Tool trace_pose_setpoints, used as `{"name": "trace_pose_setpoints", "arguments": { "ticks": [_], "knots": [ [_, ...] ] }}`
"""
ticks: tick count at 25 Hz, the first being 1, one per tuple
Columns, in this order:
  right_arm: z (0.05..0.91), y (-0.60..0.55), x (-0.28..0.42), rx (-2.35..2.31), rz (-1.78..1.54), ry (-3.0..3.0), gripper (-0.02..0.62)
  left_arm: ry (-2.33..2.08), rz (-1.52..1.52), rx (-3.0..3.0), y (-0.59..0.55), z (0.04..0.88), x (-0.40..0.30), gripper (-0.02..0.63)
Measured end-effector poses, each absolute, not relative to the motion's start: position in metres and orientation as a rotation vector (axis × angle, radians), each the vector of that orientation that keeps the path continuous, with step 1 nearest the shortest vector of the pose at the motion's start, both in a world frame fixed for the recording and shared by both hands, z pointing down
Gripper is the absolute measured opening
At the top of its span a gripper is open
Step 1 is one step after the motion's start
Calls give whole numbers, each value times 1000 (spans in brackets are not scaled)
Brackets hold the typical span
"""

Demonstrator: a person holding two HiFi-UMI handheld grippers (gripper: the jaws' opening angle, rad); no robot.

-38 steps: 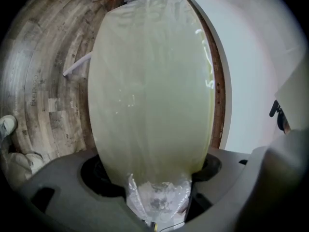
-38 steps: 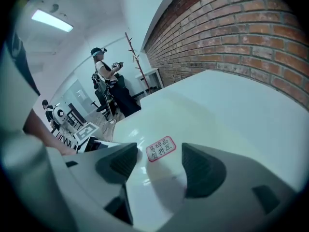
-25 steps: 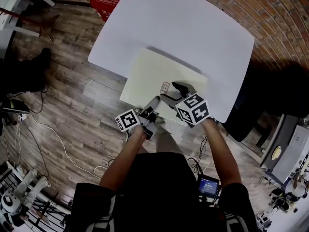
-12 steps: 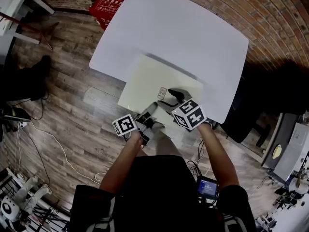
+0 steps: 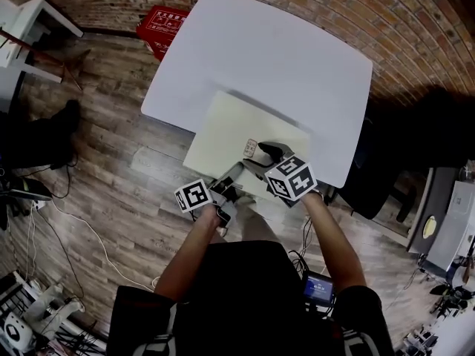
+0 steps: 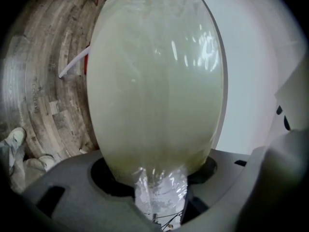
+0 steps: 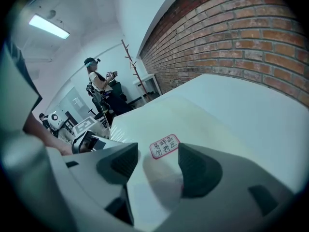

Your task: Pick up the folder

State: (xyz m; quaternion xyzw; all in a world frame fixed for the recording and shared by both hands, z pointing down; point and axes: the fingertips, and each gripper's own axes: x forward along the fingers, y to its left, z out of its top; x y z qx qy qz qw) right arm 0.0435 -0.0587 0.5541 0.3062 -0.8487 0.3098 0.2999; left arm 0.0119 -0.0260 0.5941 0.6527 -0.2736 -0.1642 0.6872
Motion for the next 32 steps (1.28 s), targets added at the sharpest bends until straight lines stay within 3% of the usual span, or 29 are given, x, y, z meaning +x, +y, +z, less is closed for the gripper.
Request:
{"name": "trace_pose_setpoints", "arguments": {
  "ticks": [18, 26, 32],
  "knots": [
    [516, -47, 38, 947, 851, -2299, 264, -612, -202, 1670, -23, 554, -3, 281],
    [490, -55, 31, 1065, 724, -2319, 127, -654, -108, 1837, -36, 524, -25, 281],
    [471, -59, 23, 1147, 688, -2339, 86, -746, -11, 1982, -54, 496, -51, 281]
  ]
}}
